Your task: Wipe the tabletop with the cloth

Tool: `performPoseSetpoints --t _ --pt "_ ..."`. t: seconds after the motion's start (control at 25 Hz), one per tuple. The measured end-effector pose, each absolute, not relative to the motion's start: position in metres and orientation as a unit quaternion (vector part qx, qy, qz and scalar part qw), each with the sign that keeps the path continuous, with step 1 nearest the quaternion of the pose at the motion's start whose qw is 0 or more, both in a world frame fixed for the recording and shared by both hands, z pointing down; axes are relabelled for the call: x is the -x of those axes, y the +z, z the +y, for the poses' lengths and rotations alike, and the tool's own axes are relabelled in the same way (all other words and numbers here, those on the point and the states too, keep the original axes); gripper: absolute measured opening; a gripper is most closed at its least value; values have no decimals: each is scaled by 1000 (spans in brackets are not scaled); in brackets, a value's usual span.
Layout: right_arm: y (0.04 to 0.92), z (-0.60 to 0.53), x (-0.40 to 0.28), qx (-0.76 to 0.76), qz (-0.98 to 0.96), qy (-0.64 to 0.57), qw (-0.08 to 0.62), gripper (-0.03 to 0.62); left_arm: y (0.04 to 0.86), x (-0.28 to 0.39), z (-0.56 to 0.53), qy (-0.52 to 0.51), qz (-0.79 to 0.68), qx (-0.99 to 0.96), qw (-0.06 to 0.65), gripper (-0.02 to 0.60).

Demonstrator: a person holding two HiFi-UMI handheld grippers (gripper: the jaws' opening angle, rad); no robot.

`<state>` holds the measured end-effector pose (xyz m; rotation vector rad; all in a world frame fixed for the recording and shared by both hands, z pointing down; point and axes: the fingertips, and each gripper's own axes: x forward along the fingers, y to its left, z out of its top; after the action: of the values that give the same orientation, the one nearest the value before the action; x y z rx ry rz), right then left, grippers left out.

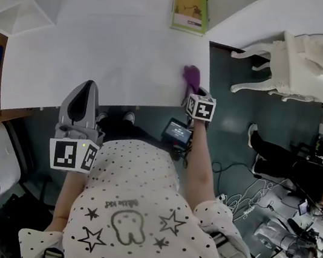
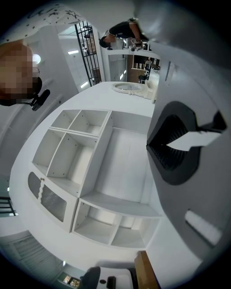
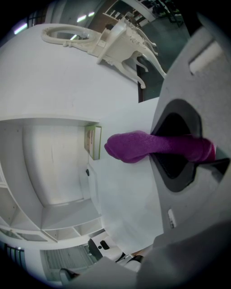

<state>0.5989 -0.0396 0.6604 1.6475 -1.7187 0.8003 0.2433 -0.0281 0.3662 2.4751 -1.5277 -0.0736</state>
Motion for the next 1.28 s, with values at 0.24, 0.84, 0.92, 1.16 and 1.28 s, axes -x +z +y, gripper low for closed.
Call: performPoseSetpoints --t 0.24,0.84,0.92,1.16,1.28 --pt "660 -40 -605 -621 -652 302 313 69 364 -243 -28 -28 -522 -845 115 -5" --pt "660 -36 -627 -631 -640 304 317 70 362 -238 -25 -29 -527 -842 111 -5" --pt "660 -35 -632 -634 -636 305 317 71 361 -238 -24 -29 -528 -841 110 -6" --pt "660 -34 -638 -635 -635 302 318 71 361 -238 -23 -28 -530 -841 108 -6" --pt "660 -35 -639 -633 -639 303 317 71 360 -239 -23 -28 -529 -841 107 -5"
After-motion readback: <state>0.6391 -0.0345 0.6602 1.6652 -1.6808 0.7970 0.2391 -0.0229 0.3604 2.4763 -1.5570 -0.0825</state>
